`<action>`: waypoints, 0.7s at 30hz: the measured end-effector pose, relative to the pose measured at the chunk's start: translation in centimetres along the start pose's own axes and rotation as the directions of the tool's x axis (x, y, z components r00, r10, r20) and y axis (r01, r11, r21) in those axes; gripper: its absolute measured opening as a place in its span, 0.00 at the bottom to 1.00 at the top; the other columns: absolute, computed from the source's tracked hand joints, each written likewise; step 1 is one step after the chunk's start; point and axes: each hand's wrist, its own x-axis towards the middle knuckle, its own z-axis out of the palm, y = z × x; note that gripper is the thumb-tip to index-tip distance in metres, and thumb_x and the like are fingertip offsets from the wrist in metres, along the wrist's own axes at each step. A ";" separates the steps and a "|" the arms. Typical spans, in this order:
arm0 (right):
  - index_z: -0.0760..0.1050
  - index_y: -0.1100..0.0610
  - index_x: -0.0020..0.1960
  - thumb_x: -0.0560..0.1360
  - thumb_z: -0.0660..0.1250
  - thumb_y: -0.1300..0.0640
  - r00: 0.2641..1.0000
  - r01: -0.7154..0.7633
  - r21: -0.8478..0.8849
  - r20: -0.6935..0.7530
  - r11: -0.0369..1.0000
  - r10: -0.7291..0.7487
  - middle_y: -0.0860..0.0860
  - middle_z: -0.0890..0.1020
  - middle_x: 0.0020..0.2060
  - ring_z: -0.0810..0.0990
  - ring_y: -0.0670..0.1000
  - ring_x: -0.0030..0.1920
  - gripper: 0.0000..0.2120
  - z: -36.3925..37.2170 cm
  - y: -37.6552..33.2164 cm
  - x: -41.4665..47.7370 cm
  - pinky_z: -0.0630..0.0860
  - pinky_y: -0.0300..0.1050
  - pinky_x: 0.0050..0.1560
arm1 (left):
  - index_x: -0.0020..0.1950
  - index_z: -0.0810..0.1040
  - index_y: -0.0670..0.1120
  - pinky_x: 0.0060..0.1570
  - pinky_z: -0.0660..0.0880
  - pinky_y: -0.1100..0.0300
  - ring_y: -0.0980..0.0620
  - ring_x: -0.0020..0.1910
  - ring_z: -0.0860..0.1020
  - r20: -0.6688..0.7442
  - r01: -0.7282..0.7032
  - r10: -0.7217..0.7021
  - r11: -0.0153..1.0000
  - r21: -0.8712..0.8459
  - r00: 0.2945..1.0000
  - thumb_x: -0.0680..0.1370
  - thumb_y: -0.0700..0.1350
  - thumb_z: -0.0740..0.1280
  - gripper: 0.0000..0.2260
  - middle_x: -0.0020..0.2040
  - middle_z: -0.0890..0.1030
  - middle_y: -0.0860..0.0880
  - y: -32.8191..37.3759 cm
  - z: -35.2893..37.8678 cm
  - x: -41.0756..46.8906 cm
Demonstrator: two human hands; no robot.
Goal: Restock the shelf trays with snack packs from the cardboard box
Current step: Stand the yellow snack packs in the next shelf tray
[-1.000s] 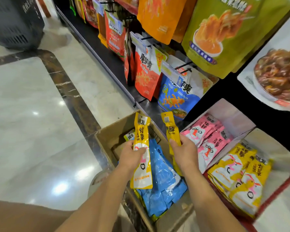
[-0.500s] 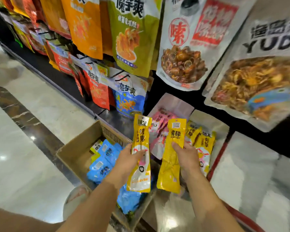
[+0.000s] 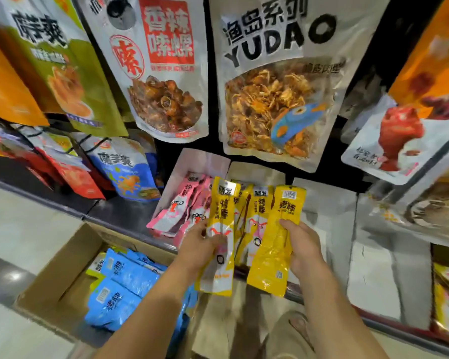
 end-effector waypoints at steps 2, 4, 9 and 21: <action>0.82 0.58 0.56 0.77 0.71 0.61 1.000 -0.007 0.017 -0.011 1.000 0.007 0.59 0.87 0.46 0.86 0.61 0.47 0.08 -0.9 -0.2 0.6 0.81 0.65 0.52 | 0.51 0.80 0.46 0.34 0.71 0.57 0.52 0.34 0.75 -0.011 -0.019 0.020 0.997 0.080 1.000 0.73 0.45 0.73 0.09 0.36 0.78 0.48 0.3 1.3 1.3; 0.82 0.57 0.56 0.77 0.70 0.61 1.000 -0.012 0.040 -0.015 0.999 0.013 0.58 0.87 0.47 0.86 0.61 0.47 0.08 -1.6 -0.4 1.2 0.82 0.64 0.52 | 0.51 0.79 0.43 0.35 0.73 0.53 0.51 0.33 0.74 -0.037 -0.019 0.024 0.988 0.151 0.999 0.73 0.46 0.74 0.10 0.36 0.78 0.43 0.6 2.7 2.8; 0.82 0.57 0.55 0.78 0.69 0.61 1.000 -0.014 0.109 -0.022 0.994 0.017 0.58 0.87 0.46 0.86 0.57 0.41 0.07 -3.0 -0.6 2.5 0.83 0.51 0.39 | 0.59 0.76 0.44 0.39 0.73 0.59 0.51 0.37 0.76 -0.060 -0.062 0.083 0.954 0.294 0.995 0.73 0.47 0.75 0.18 0.40 0.79 0.48 1.0 6.6 5.9; 0.83 0.59 0.55 0.76 0.71 0.62 0.998 -0.009 0.139 -0.058 0.990 0.017 0.58 0.87 0.45 0.86 0.58 0.42 0.08 -3.2 -0.3 3.5 0.84 0.54 0.43 | 0.55 0.78 0.42 0.38 0.67 0.67 0.49 0.41 0.72 -0.019 -0.099 0.125 0.864 0.494 0.992 0.74 0.47 0.75 0.15 0.50 0.75 0.46 -0.2 12.0 8.0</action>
